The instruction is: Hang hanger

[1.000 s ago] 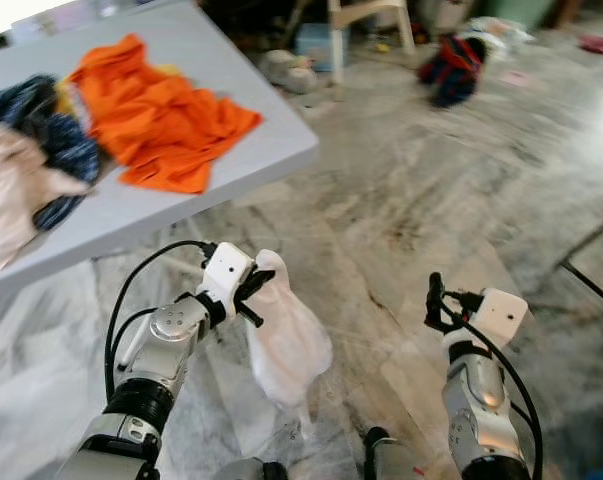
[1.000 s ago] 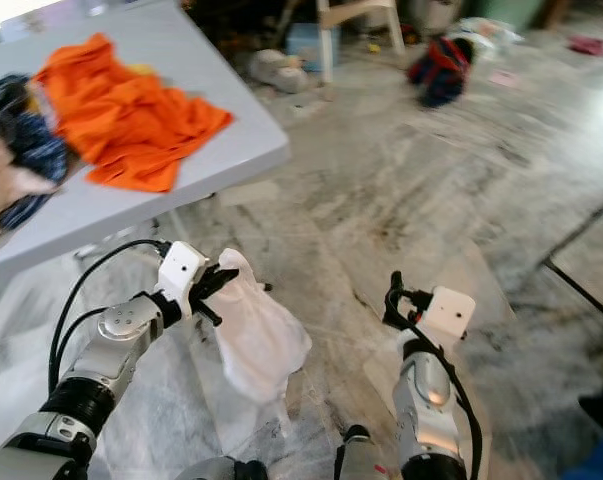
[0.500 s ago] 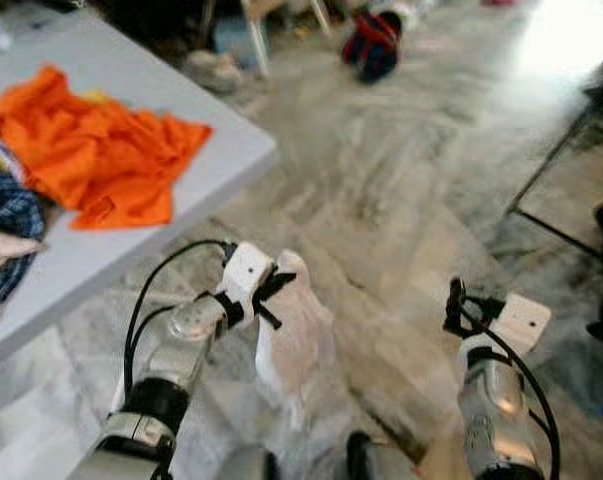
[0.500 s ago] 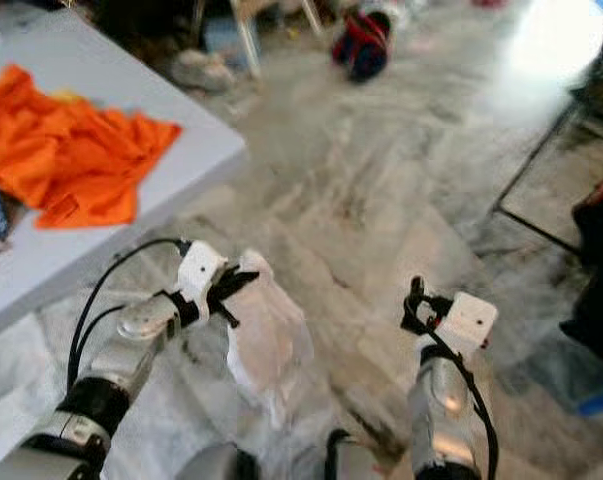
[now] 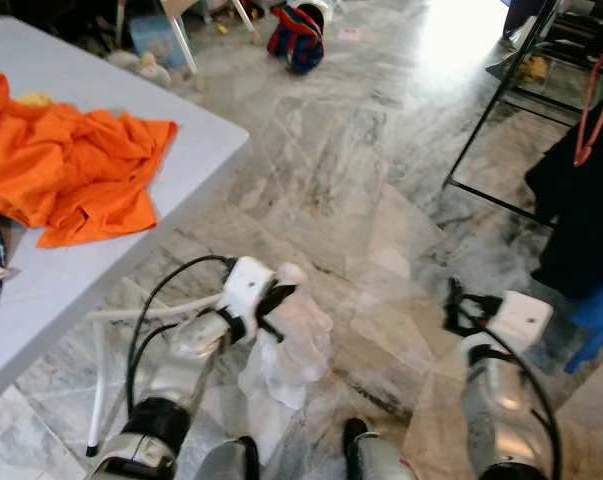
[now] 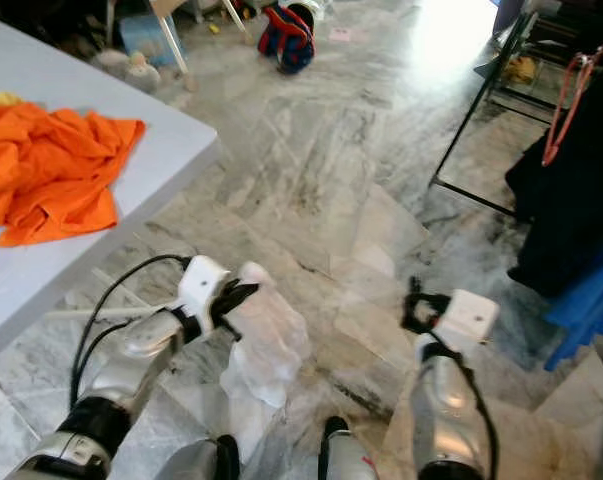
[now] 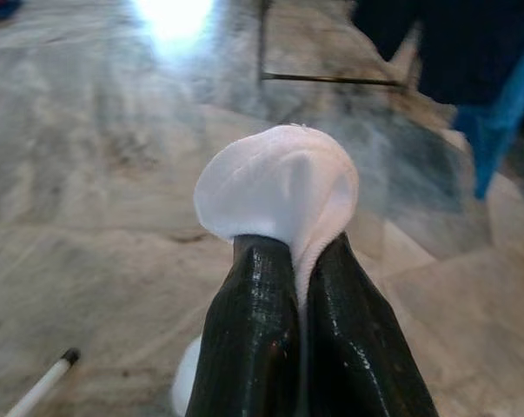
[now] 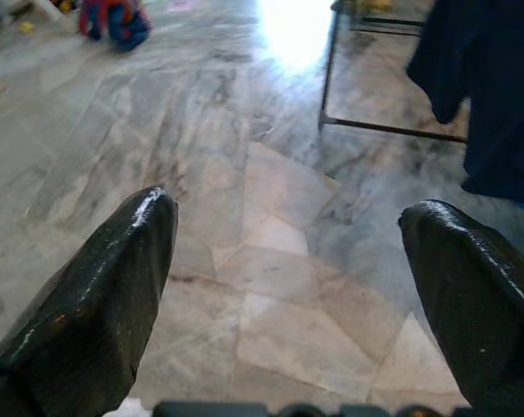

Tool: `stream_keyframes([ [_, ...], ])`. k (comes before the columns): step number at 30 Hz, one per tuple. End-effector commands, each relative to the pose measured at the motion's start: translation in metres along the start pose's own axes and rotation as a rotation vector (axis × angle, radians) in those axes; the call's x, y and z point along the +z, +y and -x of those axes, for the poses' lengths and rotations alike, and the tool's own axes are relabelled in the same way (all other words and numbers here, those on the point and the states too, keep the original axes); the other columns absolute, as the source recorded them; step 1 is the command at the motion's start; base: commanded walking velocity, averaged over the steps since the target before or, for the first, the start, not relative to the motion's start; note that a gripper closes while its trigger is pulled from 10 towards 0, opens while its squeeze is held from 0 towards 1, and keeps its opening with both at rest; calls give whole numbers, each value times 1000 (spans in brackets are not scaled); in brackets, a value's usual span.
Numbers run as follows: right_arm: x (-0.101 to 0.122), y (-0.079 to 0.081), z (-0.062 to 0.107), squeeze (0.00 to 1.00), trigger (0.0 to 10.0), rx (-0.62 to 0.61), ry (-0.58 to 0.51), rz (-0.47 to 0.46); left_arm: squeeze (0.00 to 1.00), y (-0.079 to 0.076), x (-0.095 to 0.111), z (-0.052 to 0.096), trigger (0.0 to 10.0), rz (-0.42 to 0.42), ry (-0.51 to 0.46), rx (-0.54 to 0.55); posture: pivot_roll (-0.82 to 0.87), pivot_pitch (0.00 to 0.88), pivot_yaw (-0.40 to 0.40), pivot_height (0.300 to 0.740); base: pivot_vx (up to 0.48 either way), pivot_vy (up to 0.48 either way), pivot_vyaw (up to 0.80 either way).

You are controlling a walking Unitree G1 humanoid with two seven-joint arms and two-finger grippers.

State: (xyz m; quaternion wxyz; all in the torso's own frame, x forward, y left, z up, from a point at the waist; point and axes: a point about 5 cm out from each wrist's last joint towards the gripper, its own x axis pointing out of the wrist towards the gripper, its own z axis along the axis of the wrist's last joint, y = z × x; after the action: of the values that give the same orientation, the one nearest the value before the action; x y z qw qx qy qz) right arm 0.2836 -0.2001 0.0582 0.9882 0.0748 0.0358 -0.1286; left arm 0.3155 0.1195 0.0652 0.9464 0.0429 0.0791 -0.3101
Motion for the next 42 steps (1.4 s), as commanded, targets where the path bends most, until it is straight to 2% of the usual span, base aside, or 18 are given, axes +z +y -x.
stream_keyframes([
  [1, 5, -9, 1, 0, 10000, -11, -7, 26, 0, -8, 2, -2, 10000, 29, -50, 6, -81, 255, -60, 740, 0, 0, 0],
  [6, -3, -10, 5, 0, 10000, 30, 27, 62, 0, -9, -7, 2, 10000, 114, -60, 72, -70, 259, -80, 740, 0, 0, 0],
  [9, 0, -1, 3, 0, 10000, 46, 27, 54, 0, -8, -8, 5, 10000, 138, -51, 64, -72, 268, -60, 740, 0, 0, -267],
  [10, 0, -1, 3, 0, 10000, 46, 27, 54, 0, -8, -8, 5, 10000, 138, -51, 64, -72, 268, -60, 740, 0, 0, -800],
  [12, 9, 13, 1, 0, 10000, 97, -3, 52, 0, -6, 0, 4, 10000, 119, -71, 17, -41, 283, -56, 740, 0, 0, -800],
  [14, 9, 16, 0, 0, 10000, 105, -4, 53, 0, -5, 2, 3, 10000, 108, -74, 7, -41, 283, -56, 740, 0, 0, -800],
  [16, 5, 15, -1, 0, 10000, 105, 13, 62, 0, -3, -3, 4, 10000, 92, -46, 18, -26, 280, -42, 740, 0, -356, -800],
  [19, 2, 13, -1, 0, 10000, 89, 21, 50, 0, -3, -5, 8, 10000, 115, -45, 26, -17, 281, -19, 740, 0, -477, -800],
  [23, 2, 11, -1, 0, 10000, 73, 22, 36, 0, -5, -8, 10, 10000, 102, -30, 9, -9, 277, -26, 740, 0, -408, -800],
  [29, 0, 13, -2, 0, 10000, 105, 37, 54, 0, -2, -4, 8, 10000, 110, -48, 39, 12, 262, -52, 740, 0, -366, -800],
  [37, 3, 21, -10, 0, 10000, 132, 36, 57, 0, 2, -6, 14, 10000, 112, -48, 63, 32, 260, -62, 740, 0, -366, -800],
  [42, 1, 24, -9, 0, 10000, 141, 39, 48, 0, 10, -7, 15, 10000, 137, -31, 126, 35, 264, -56, 740, 0, 0, -457],
])
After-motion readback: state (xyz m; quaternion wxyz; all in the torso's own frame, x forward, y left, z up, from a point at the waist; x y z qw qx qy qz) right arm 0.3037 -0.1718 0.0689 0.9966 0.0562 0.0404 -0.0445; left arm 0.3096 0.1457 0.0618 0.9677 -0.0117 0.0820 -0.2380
